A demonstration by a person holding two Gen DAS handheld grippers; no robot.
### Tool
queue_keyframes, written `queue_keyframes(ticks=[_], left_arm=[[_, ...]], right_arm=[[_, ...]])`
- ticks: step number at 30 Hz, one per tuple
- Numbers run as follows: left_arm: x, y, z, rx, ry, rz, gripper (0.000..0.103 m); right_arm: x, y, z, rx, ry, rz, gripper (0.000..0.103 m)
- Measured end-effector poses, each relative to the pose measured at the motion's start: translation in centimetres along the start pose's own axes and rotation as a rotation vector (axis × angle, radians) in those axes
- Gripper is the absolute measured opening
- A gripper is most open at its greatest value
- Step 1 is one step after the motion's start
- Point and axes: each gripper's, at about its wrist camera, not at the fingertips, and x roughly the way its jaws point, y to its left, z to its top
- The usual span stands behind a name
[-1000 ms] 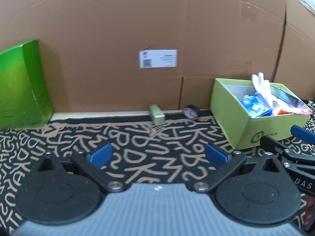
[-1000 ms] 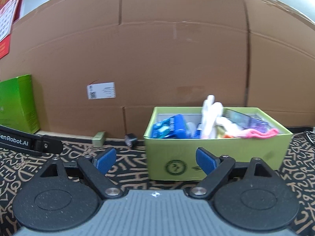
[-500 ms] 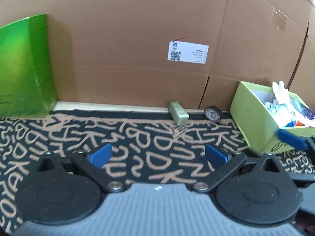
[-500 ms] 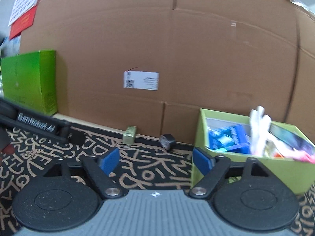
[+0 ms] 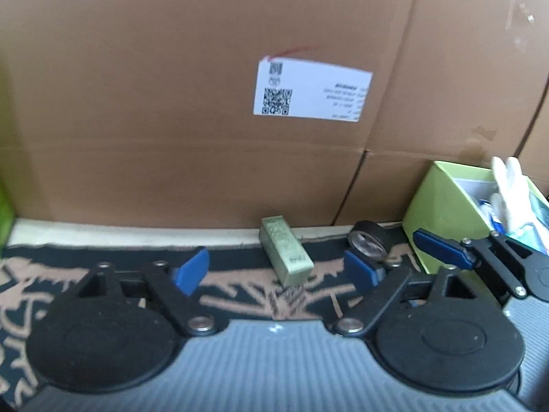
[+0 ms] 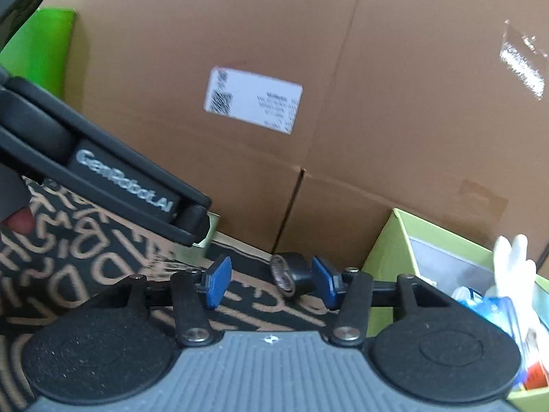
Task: Organize objects
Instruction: 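Grasp the green-grey box with the left tool while the right tool grasps the black tape roll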
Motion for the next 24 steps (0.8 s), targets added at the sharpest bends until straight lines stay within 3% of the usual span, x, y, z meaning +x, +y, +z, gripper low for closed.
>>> queue_keyframes(ticks=[8, 10, 12, 16, 17, 18, 24], left_arm=[[4.7, 0.5, 0.5, -0.021, 0.063, -0.042, 0.044], [5.0, 0.7, 0.4, -0.018, 0.072, -0.052, 0.028], [4.9, 0.8, 0.3, -0.002, 0.074, -0.051, 0.023], [4.1, 1.4, -0.2, 0.023, 0.081, -0.06, 0.023], [3.9, 1.5, -0.4, 0.029, 0.082, -0.059, 0.023], [3.6, 1.7, -0.5, 0.034, 0.082, -0.057, 0.023], [1.3, 1.4, -2.2, 0.079, 0.089, -0.068, 0.022]], right_arm=[[2.8, -0.3, 0.5, 0.023, 0.04, -0.011, 0.053], [3.5, -0.5, 0.6, 0.044, 0.066, -0.002, 0.053], [4.2, -0.5, 0.6, 0.045, 0.085, -0.007, 0.053], [4.8, -0.8, 0.5, 0.064, 0.115, 0.011, 0.052], [4.7, -0.7, 0.4, 0.065, 0.124, 0.011, 0.041], [4.6, -0.7, 0.3, 0.068, 0.128, 0.014, 0.036], [0.8, -0.3, -0.4, 0.111, 0.098, 0.058, 0.036]])
